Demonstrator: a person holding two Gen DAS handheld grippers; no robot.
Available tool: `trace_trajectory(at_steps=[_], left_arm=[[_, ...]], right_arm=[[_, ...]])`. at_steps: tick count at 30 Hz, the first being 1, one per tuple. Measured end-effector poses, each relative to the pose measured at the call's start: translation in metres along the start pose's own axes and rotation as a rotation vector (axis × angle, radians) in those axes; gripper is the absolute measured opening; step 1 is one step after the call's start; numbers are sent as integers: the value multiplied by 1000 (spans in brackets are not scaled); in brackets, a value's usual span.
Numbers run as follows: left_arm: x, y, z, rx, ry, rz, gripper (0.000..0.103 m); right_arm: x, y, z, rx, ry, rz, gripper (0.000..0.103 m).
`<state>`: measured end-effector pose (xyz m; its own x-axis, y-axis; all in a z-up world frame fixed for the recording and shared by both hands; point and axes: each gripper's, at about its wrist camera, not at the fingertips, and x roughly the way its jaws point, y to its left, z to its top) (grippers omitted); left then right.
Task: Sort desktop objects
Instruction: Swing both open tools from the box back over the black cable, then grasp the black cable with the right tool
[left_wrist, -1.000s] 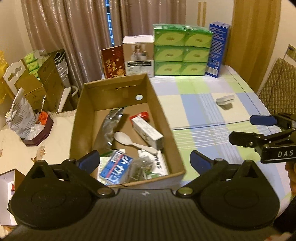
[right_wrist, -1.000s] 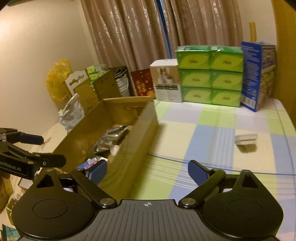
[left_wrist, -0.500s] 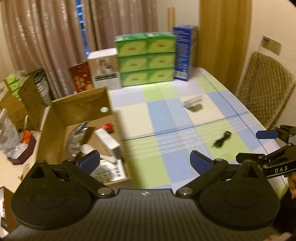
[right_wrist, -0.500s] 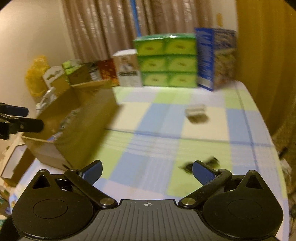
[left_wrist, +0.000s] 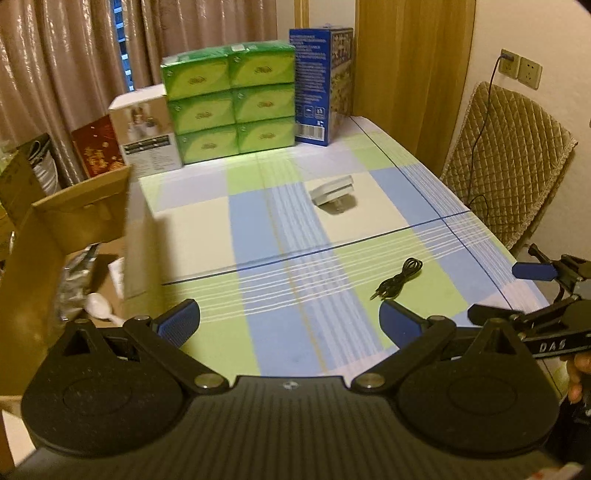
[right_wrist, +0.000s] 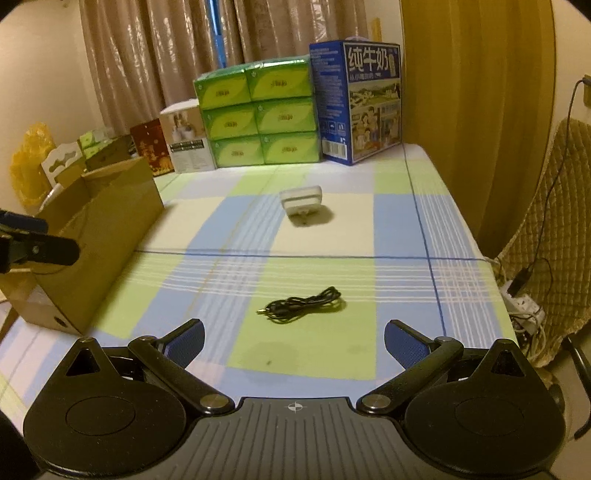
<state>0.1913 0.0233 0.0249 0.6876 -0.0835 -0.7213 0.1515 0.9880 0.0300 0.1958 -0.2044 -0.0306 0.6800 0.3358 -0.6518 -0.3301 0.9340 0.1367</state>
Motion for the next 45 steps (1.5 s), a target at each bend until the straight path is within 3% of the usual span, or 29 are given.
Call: trace_trajectory(at_steps=[5, 8, 14, 21, 25, 28, 33, 36, 37, 38, 45], left_arm=[[32, -11, 6, -1, 26, -30, 102], [53, -17, 7, 35, 52, -35, 102], [85, -21, 11, 136, 101, -53, 102], [110, -28, 20, 287, 158, -148, 101], [120, -32, 26, 371, 181, -186, 101], [127, -35, 28, 409, 191, -201, 101], [138, -33, 28, 408, 205, -216, 101], [142, -31, 26, 385, 208, -215, 101], [144, -30, 25, 375, 210, -218, 101], [144, -30, 24, 367, 211, -218, 101], [142, -28, 21, 282, 201, -221, 99]], right_arm=[[24, -19, 0, 43, 29, -1, 101], [39, -22, 1, -7, 55, 0, 101], [71, -25, 16, -300, 118, 58, 97], [113, -13, 24, -682, 242, 197, 61], [133, -2, 22, -873, 312, 269, 56], [148, 1, 25, -942, 358, 298, 52], [167, -5, 32, -887, 406, 343, 43], [169, -14, 34, -794, 430, 370, 28], [169, -15, 35, -762, 436, 373, 17], [168, -17, 34, -719, 443, 374, 12], [154, -33, 28, -431, 403, 297, 12]])
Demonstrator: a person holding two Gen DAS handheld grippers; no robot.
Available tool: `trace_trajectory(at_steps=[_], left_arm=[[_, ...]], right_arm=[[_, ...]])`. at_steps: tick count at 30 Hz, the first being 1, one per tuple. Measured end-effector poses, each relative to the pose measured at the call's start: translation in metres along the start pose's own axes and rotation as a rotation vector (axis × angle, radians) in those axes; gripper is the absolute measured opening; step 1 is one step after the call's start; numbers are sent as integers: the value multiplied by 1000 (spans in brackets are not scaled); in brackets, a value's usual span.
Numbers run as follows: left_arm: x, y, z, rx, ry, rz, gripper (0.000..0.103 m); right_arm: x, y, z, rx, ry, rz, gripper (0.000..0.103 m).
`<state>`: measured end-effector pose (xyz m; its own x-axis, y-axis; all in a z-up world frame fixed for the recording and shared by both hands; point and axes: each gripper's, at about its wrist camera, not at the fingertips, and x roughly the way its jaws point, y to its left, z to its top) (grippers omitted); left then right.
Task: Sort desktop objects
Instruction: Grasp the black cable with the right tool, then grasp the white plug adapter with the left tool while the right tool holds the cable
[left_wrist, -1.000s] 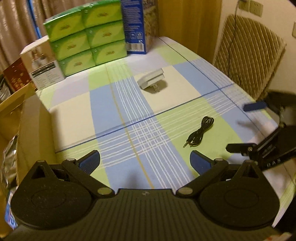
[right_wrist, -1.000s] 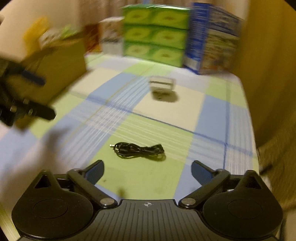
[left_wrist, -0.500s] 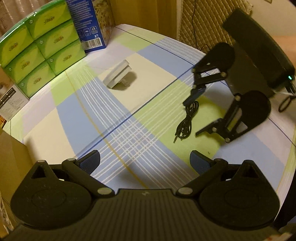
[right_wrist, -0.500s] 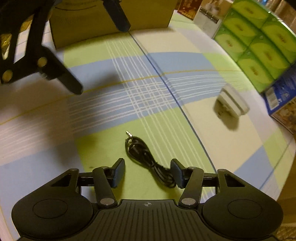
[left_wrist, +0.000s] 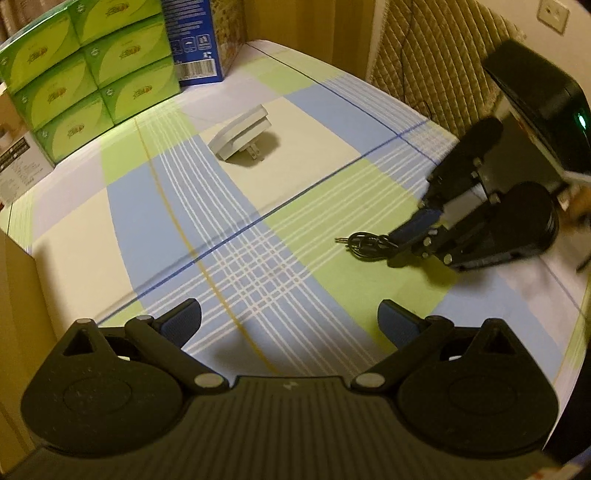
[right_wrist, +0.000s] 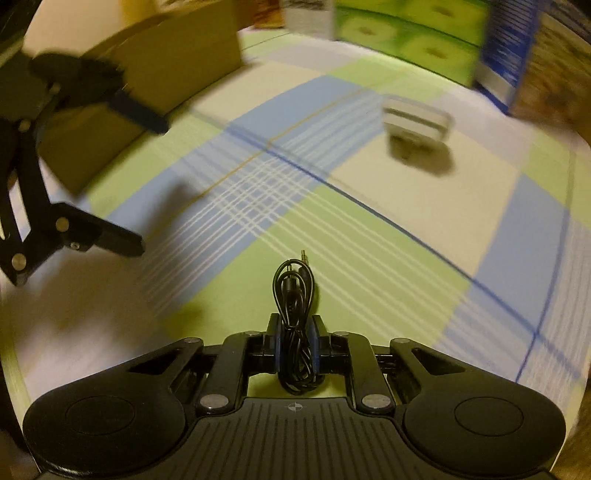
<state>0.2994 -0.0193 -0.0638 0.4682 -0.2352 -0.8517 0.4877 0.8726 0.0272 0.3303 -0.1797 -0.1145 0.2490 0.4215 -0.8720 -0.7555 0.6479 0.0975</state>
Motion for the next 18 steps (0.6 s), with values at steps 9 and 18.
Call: trace_trajectory(at_steps=[9, 18], left_arm=[[1, -7, -1, -82, -39, 6, 97], [2, -1, 0, -132, -58, 31, 97]], right_arm=[[-12, 12, -12, 180, -125, -95, 12], [-6, 29, -18, 145, -202, -188, 12]])
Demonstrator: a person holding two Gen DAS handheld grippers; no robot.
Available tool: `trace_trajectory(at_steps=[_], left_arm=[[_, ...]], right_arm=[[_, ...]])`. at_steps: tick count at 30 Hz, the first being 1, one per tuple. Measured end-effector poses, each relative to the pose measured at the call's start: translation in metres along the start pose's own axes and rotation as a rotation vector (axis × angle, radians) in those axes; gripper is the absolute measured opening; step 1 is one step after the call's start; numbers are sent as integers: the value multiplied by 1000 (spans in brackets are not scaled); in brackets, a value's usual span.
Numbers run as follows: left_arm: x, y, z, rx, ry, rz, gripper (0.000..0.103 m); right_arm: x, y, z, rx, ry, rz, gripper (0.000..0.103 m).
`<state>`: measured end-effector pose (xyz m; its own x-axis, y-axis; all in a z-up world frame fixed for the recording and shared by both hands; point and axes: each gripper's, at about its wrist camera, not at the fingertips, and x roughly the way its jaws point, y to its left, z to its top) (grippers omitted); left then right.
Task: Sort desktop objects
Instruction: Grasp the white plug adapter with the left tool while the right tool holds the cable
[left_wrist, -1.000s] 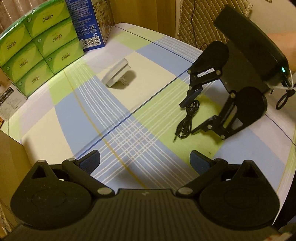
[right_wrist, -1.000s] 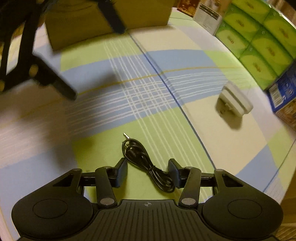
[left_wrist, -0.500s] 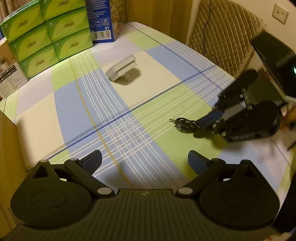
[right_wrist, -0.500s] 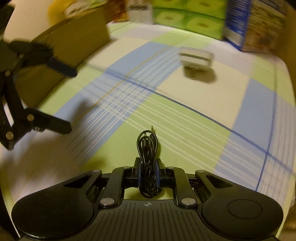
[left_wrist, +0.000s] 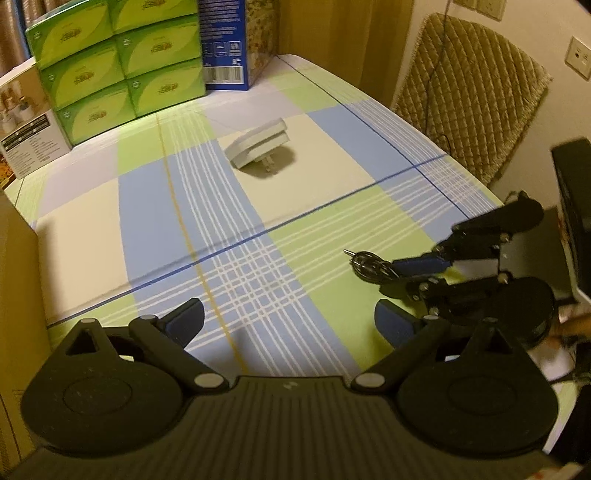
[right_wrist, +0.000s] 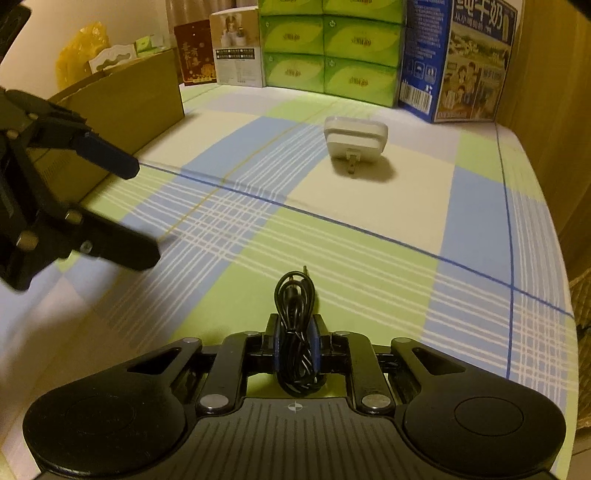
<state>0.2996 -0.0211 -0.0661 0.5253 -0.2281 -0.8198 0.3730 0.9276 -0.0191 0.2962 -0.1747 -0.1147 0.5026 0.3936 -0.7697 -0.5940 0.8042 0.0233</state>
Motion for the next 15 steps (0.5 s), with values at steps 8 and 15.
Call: trace_trajectory(at_steps=[8, 15], left_arm=[[10, 4, 6, -56, -19, 22, 94], [29, 9, 32, -137, -73, 52, 94]], right_arm=[[-13, -21, 7, 125, -79, -72, 12], [-17, -54, 27, 285, -168, -145, 12]])
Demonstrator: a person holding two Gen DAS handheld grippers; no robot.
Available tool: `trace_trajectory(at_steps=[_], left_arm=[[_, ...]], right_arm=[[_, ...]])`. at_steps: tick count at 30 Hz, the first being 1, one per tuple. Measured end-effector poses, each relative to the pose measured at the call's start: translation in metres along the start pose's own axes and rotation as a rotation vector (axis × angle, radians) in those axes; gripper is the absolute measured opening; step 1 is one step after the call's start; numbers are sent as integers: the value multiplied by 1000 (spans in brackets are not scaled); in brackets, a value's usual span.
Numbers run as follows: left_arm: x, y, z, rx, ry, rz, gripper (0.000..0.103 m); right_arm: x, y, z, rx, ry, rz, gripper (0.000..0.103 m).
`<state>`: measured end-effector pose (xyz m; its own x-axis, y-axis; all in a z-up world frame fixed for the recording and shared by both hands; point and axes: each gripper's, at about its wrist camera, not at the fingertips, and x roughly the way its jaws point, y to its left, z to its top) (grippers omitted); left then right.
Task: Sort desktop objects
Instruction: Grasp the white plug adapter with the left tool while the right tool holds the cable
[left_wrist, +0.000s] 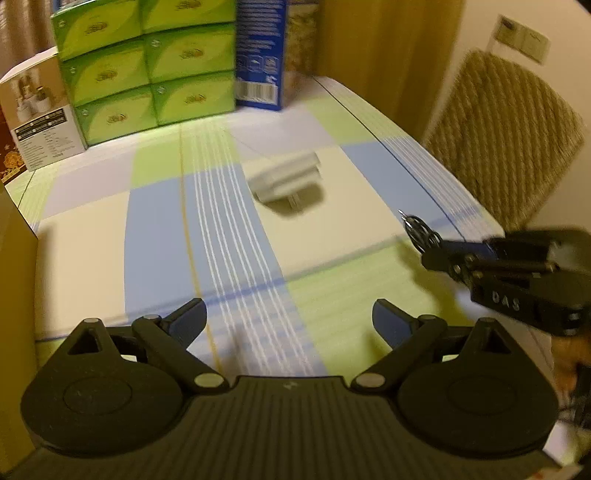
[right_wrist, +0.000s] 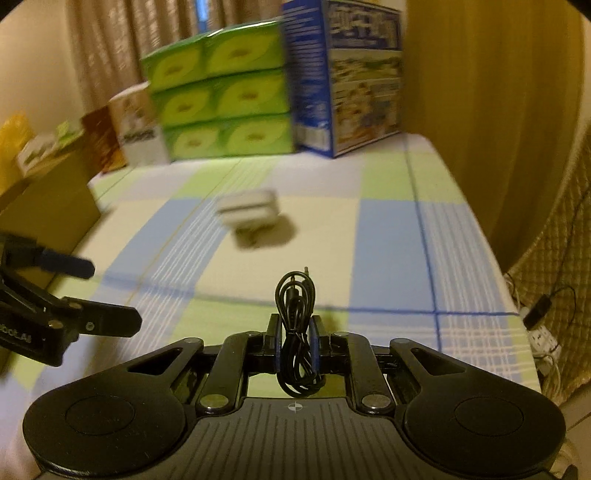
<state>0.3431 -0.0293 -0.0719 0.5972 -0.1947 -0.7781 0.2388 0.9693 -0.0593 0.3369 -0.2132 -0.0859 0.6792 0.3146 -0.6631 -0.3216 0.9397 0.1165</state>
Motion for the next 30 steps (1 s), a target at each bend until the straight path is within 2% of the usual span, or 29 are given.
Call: trace_trajectory(at_steps=[11, 19, 22, 30], left_arm=[[51, 3, 39, -148, -104, 52, 102], [81, 2, 57, -201, -171, 39, 102], [93, 4, 61, -233, -179, 37, 101], [122, 4, 71, -271, -181, 92, 100]], right_arm=[[32, -25, 35, 34, -77, -71, 12], [58, -43, 49, 65, -91, -99, 12], [65, -50, 47, 83, -84, -104, 12], [74, -55, 42, 81, -71, -117, 12]])
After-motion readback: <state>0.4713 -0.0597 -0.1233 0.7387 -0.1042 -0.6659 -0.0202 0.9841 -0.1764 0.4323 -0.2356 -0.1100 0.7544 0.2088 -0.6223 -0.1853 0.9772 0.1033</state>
